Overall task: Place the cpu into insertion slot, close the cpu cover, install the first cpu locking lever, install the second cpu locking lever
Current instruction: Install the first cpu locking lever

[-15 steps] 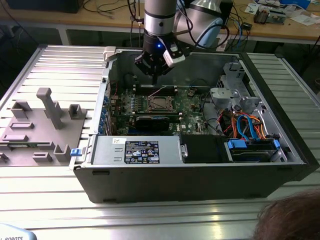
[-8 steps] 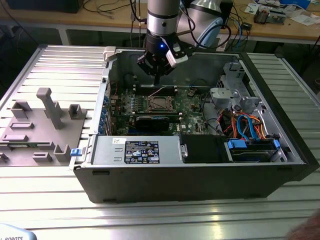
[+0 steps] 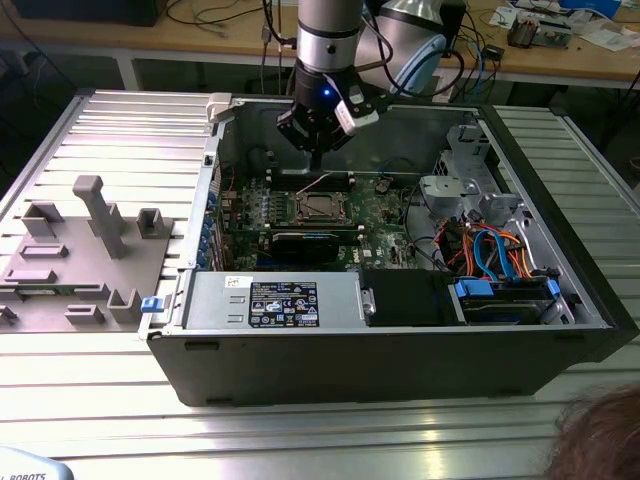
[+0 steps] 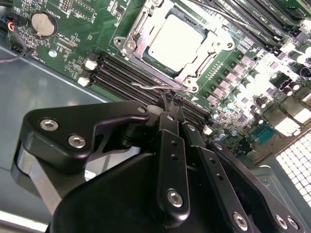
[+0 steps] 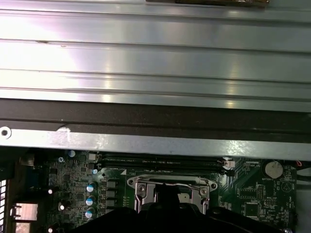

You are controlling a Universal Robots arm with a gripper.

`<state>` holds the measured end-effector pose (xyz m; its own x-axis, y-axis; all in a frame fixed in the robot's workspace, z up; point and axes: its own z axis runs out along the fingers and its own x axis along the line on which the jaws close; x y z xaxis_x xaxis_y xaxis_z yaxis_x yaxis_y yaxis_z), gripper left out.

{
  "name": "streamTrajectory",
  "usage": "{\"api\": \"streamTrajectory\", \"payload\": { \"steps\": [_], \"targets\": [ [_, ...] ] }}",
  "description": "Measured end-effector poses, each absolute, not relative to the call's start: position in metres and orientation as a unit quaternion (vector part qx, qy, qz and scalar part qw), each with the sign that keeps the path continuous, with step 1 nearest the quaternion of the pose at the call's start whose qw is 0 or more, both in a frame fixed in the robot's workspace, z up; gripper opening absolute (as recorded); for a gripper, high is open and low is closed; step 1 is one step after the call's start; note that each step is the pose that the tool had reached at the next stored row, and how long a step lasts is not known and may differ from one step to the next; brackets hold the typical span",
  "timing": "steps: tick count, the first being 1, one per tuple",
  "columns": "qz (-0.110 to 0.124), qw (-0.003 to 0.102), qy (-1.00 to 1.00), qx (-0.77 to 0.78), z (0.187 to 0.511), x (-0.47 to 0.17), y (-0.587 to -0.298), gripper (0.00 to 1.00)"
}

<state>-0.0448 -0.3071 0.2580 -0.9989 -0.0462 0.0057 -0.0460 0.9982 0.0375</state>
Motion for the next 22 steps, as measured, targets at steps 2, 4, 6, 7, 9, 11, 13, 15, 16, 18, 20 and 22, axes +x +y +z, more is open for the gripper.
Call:
{"api": "streamTrajectory", "payload": {
  "steps": [2,4,6,7,9,11,13,15,16,18,20,22],
  "targets": [
    [-0.019,0.003,-1.0,0.023,0.257,-0.0447,-0.3071,0.11],
    [-0.019,0.003,-1.0,0.023,0.2559,-0.0447,-0.3071,0.11],
    [-0.019,0.003,-1.0,0.023,0.2549,-0.0448,-0.3071,0.11],
    [-0.019,0.003,-1.0,0.023,0.2545,-0.0447,-0.3071,0.11],
    [-0.019,0.003,-1.0,0.023,0.254,-0.0447,-0.3071,0.11],
    [-0.019,0.003,-1.0,0.023,0.2532,-0.0447,-0.3071,0.11],
    [-0.019,0.003,-1.0,0.023,0.2526,-0.0447,-0.3071,0.11],
    [-0.019,0.003,-1.0,0.023,0.2518,-0.0447,-0.3071,0.11],
    [-0.019,0.003,-1.0,0.023,0.2516,-0.0447,-0.3071,0.11],
    [-0.019,0.003,-1.0,0.023,0.2509,-0.0447,-0.3071,0.11],
    [-0.019,0.003,-1.0,0.023,0.2505,-0.0447,-0.3071,0.11],
    [-0.019,0.003,-1.0,0.023,0.2502,-0.0447,-0.3071,0.11]
  ]
}}
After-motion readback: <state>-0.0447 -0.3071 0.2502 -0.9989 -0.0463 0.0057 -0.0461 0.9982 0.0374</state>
